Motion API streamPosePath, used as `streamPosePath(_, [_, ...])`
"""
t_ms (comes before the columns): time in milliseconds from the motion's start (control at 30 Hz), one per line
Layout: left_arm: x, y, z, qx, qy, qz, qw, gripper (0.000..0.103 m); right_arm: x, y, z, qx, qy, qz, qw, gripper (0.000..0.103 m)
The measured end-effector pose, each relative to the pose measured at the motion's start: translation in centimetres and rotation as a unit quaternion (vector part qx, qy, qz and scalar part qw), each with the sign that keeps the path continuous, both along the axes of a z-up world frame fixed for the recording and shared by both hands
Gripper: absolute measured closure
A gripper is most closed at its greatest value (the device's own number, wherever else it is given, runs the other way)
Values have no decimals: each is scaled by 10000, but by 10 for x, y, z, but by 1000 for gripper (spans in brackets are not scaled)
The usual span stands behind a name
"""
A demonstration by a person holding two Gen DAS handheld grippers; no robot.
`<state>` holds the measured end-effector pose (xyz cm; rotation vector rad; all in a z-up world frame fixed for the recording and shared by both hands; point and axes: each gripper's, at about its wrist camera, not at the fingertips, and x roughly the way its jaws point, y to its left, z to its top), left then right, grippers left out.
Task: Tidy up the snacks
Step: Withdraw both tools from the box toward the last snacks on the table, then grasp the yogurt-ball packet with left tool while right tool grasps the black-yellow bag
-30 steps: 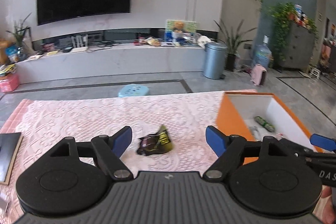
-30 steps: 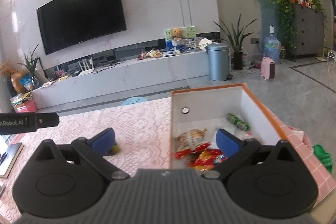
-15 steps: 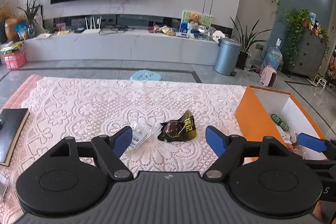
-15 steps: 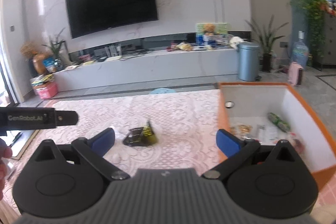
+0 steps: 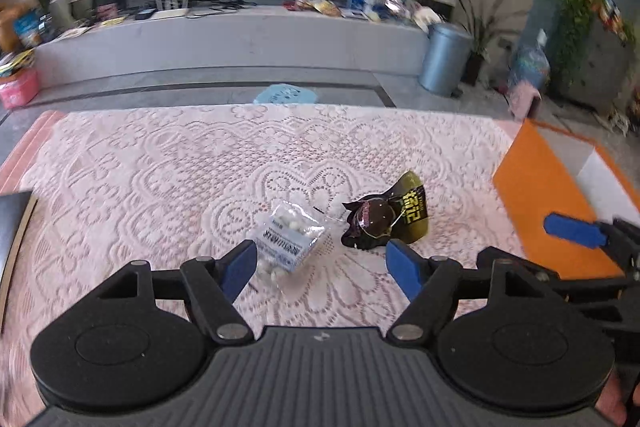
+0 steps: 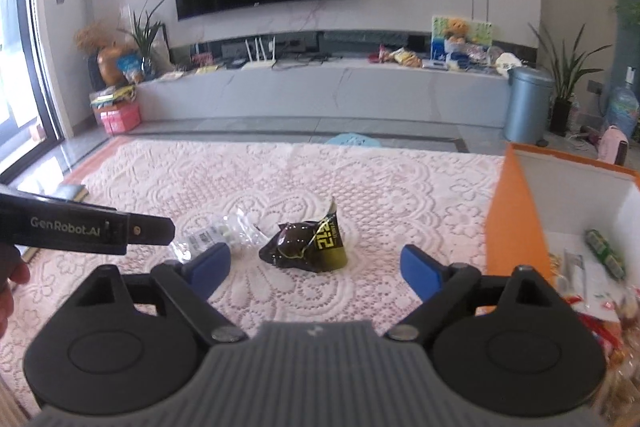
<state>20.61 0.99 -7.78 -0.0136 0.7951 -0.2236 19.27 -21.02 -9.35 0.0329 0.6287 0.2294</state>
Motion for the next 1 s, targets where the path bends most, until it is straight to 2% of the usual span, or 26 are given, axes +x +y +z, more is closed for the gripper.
streamPosePath(100, [21,0,-12,140,144,-358,9992,12,23,1,-11,-37,123,47,9999,13])
streamPosePath(233, [48,6,-32,251,293,-512,9979,12,55,1,-28,114,310,49,9994,13])
streamPosePath(400, [61,5,-56,584,114,-842,9947,12,92,6,-47,199,491,91,9986,13])
streamPosePath(500, [66,2,-67,687,69,-1110,9914,12,108,12,-60,260,592,146,9978,13])
streamPosePath(600, [69,2,-76,747,24,-1175,9903,12,122,18,-72,331,743,211,9965,13])
streamPosePath(733, [77,9,-83,617,80,-1149,9914,12,135,24,-85,377,824,288,9955,13])
streamPosePath(933, [87,17,-92,346,371,-1010,9936,12,142,31,-95,565,805,507,9939,14])
streamPosePath(1000, [88,18,-95,322,434,-987,9937,12,141,32,-97,594,765,589,9936,20])
